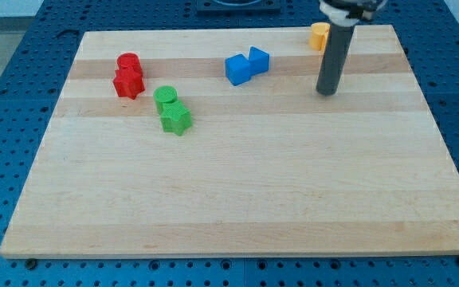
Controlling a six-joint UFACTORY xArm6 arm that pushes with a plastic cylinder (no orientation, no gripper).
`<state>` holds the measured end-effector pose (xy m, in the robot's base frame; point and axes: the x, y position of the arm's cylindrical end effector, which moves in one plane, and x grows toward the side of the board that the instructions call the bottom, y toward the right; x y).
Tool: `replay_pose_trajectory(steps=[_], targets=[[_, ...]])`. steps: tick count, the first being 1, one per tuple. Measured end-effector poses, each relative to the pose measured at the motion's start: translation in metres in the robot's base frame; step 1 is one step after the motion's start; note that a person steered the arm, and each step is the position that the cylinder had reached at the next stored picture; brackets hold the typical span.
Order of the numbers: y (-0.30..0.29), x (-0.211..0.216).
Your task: Push the green star towards center
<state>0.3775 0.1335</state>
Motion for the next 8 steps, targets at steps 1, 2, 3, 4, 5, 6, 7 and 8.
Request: replay_pose_trajectory(steps=[1, 2, 3, 4, 5, 6, 7, 8], targets=[[-0.022, 0.039], [-0.065, 0.075], [-0.1, 0.098], [-0.161, 0.096], [-0.228, 0.096], [-0.276, 0.085], [-0.276, 0.057], [-0.259, 0.047]])
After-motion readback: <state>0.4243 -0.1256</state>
